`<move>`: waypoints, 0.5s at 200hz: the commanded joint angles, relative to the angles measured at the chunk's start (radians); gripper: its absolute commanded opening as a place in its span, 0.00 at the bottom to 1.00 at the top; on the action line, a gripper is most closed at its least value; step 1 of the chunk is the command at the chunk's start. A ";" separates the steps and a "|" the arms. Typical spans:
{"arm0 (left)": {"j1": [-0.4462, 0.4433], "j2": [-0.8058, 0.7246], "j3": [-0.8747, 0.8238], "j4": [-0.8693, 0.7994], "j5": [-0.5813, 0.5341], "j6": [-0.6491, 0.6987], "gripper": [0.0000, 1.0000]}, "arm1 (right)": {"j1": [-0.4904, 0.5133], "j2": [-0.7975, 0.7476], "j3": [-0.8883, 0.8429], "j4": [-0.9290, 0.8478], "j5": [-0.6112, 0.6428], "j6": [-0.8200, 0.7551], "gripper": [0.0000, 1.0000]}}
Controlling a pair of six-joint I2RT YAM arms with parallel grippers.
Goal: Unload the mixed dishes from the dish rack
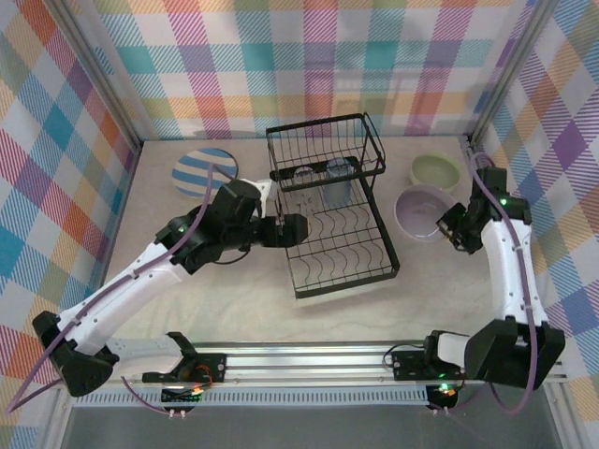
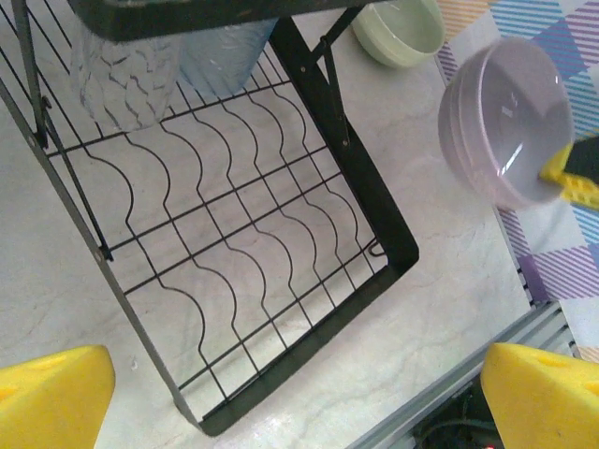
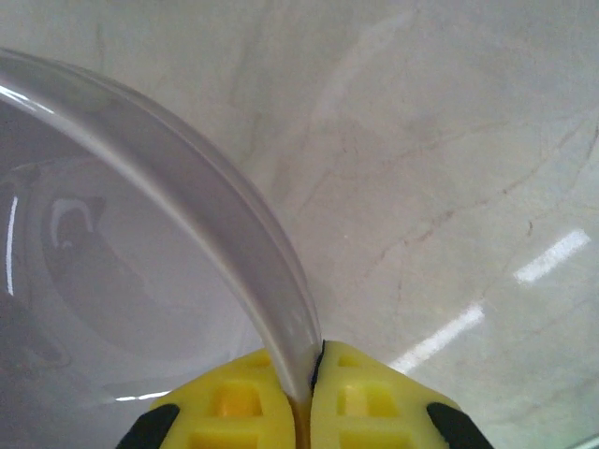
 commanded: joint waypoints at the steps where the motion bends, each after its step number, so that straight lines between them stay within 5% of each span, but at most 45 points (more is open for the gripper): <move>1: 0.017 -0.054 -0.041 0.027 0.036 0.019 1.00 | -0.018 0.067 0.121 0.128 -0.055 0.060 0.00; 100: 0.022 -0.168 -0.136 -0.006 -0.017 -0.016 1.00 | -0.071 0.596 0.643 0.114 -0.027 0.133 0.00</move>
